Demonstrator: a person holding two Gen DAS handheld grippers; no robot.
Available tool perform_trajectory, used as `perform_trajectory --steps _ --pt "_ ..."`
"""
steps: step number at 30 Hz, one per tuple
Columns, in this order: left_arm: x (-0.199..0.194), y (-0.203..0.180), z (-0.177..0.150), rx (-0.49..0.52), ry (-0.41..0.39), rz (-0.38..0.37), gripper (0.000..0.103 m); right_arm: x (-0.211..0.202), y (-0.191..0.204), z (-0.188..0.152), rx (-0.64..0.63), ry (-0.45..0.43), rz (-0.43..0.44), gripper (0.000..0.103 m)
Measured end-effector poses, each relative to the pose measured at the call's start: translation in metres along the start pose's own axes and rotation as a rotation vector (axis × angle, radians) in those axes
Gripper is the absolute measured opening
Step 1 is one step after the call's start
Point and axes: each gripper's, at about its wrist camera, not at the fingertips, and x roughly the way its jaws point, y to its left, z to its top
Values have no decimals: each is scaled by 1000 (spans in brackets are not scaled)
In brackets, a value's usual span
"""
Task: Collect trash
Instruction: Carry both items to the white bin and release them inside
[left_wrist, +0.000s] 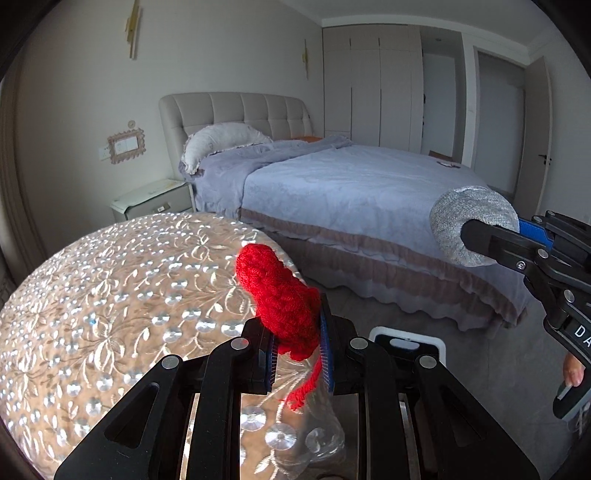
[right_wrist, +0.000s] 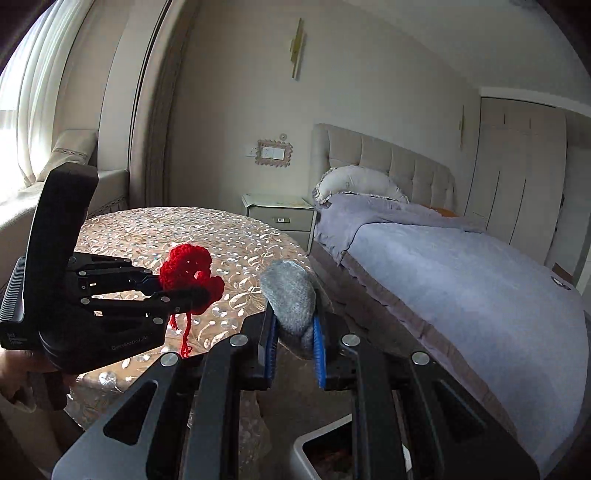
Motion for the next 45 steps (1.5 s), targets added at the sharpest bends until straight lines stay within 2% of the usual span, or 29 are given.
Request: perform_trajectory --steps 8,14,24,25,26,27,28,29,31,36,41,45 --pt "55 -78 0 81 41 -175 19 -12 -58 -48 75 48 -138 18" --pt "98 -123 -16 116 120 -231 19 1 -87 -76 107 106 -186 18" --pt "169 -155 -39 149 257 -283 20 39 -118 -116 156 181 -200 18" --pt "177 -158 -40 153 277 -291 23 41 -120 -118 157 184 -205 19" --pt "185 -161 -43 160 306 -294 47 43 -123 -120 156 184 -218 20" --pt "197 -164 -46 171 349 -283 99 45 -124 -122 155 187 -228 20" --pt "208 -168 -50 187 381 -260 96 48 -128 -125 157 195 -233 21" --pt "215 -171 -54 210 398 -243 99 50 -132 -128 165 200 -236 21" --pt "220 -173 -59 234 387 -222 99 55 -137 -132 179 209 -239 21" --pt "215 -161 -54 220 359 -189 99 57 -143 -138 199 224 -233 21" --pt "200 -134 -37 147 285 -131 99 66 -144 -142 201 219 -204 21" --pt "187 -115 -28 91 247 -100 99 86 -137 -156 198 250 -163 21"
